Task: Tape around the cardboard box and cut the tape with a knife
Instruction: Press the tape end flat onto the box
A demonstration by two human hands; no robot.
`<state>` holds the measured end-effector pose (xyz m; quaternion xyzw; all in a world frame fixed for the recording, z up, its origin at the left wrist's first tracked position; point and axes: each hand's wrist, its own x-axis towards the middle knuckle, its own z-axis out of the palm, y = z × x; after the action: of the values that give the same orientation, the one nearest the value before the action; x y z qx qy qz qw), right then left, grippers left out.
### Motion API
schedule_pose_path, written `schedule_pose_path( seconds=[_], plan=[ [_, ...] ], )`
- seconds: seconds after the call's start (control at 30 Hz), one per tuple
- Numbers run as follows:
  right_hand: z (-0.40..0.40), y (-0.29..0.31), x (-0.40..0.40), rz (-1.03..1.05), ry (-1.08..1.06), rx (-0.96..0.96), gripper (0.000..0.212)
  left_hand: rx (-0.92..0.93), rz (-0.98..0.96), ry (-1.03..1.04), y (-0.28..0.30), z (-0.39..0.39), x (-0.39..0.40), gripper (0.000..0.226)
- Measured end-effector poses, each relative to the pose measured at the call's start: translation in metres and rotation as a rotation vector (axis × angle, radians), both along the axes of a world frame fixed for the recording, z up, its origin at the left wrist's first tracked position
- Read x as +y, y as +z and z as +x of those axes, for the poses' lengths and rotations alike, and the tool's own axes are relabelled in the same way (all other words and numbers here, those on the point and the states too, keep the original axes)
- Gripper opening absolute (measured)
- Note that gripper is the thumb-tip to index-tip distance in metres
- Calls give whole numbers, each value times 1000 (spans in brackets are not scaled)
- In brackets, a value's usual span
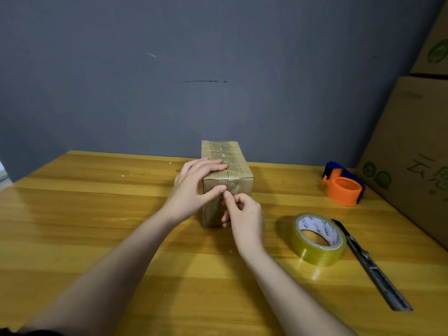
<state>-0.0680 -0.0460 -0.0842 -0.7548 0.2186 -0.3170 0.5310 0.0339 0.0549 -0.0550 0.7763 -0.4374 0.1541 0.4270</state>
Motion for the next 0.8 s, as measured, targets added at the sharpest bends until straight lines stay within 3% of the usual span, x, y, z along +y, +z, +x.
schedule_pose_path(
  seconds=[0.2,0.3,0.37,0.47,0.57,0.7,0.8],
  plan=[
    [-11,-11,-2,-165,24,324,41,-26,74,-9,1,1,4,60],
    [-18,-2,-3,-353,42,457,39,-39,132,4,2,1,6,69],
    [-24,4,-3,-440,-58,356,39,-67,186,17,6,-1,8,75],
    [-28,18,-8,-366,-196,-26,29,-89,275,32,11,-3,10,79],
    [-19,30,-24,-355,-230,-282,19,-41,219,36,15,-7,8,66],
    [0,30,-42,-467,-1,-154,50,-8,53,132,16,-18,-6,49],
    [7,23,-46,-423,133,-108,42,-75,-33,197,10,-23,-17,41]
  ],
)
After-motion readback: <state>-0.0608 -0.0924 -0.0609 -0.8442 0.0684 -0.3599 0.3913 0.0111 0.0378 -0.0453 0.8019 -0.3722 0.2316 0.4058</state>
